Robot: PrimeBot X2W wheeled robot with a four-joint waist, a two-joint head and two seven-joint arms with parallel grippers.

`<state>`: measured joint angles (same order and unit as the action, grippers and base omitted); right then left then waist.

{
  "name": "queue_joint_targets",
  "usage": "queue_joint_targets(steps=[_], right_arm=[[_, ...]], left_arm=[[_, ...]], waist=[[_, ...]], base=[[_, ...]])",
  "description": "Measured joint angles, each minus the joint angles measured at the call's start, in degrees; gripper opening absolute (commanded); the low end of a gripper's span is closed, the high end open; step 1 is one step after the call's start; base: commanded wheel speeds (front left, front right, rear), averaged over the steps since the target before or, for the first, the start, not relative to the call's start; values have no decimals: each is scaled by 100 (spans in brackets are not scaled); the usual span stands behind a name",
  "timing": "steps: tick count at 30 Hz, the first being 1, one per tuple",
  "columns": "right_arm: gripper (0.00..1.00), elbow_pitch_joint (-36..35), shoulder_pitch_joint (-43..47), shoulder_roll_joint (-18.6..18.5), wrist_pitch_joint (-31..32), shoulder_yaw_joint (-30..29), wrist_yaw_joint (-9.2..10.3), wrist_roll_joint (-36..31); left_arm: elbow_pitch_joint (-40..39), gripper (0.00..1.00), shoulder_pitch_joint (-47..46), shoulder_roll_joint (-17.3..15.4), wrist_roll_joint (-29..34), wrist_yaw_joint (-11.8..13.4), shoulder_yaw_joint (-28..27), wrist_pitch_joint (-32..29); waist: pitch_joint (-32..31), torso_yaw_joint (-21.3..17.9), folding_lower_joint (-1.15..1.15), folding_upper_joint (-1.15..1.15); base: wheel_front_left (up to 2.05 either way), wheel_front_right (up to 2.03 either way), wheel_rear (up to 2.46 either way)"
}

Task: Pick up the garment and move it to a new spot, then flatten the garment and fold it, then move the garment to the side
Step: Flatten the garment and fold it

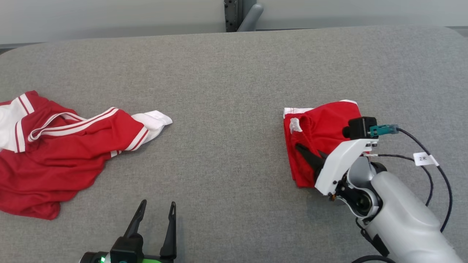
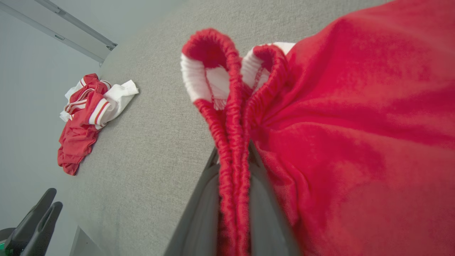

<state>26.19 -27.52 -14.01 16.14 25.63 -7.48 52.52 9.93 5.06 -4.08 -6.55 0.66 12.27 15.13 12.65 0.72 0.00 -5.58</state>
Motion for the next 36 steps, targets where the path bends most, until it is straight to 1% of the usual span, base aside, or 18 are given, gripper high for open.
queue_joint_targets(steps=[4,7,8,9,10,11,14,16,18,20,22,23,25,27,30,33,36], right_arm=[[0,365,-152,434,-183,-52,0,-390],[0,532,-280,639,-296,-93,0,-570],[12,583,-311,667,-327,-91,0,-679],[39,649,-336,681,-383,-107,0,-775],[94,708,-352,692,-444,-120,0,-880],[100,762,-361,698,-499,-119,0,-1013],[100,838,-381,728,-616,-112,0,-1266],[100,701,-376,694,-737,-82,0,-1433],[100,278,-273,614,-833,-45,0,-1445],[100,-311,-25,515,-958,-97,-2,-1437],[100,-844,234,246,-1088,-321,-5,-1619],[100,-1143,508,-94,-1187,-743,-3,-2018],[100,-1332,786,-219,-1362,-1224,-1,-2345],[100,-1406,1000,-311,-1623,-1512,-1,-2939],[100,-1272,1346,-300,-2178,-1855,-1,-3566],[100,-934,1746,-166,-2758,-2082,-4,-3886],[100,-604,2034,-43,-3028,-2285,-4,-4151]], left_arm=[[79,100,-7,5,52,-40,-56,-1],[133,100,0,8,65,-60,-77,-1],[142,100,4,11,65,-66,-79,-1],[151,100,7,16,66,-67,-75,0],[157,100,10,23,66,-73,-74,0],[163,100,11,31,66,-75,-70,0],[181,100,18,54,65,-90,-78,0],[194,100,23,65,65,-91,-85,0],[211,100,48,70,65,-99,-97,0],[191,100,86,76,65,-91,-136,0],[162,100,162,81,63,-69,-198,0],[151,100,210,83,63,-67,-215,-1],[133,100,231,88,63,-74,-199,0],[129,100,232,96,64,-90,-174,0],[125,100,236,100,60,-101,-171,0],[79,100,240,107,47,-118,-165,0],[14,100,266,109,31,-123,-190,0]], waist=[[23,86,0,0],[46,117,0,0],[48,123,0,0],[48,128,0,0],[45,133,0,0],[42,138,0,0],[27,133,0,0],[6,125,0,0],[-39,127,0,0],[-91,125,0,0],[-125,96,0,-1],[-138,48,0,-1],[-148,8,0,-1],[-160,-5,0,-1],[-209,3,0,-1],[-288,38,0,-1],[-388,72,0,-1]], base=[[0,0,0],[0,0,0],[0,0,0],[0,0,0],[0,0,0],[0,0,0],[0,0,0],[0,0,0],[0,0,0],[0,0,0],[0,0,0],[0,0,0],[0,0,0],[0,0,0],[0,0,0],[0,0,0],[0,0,0]])
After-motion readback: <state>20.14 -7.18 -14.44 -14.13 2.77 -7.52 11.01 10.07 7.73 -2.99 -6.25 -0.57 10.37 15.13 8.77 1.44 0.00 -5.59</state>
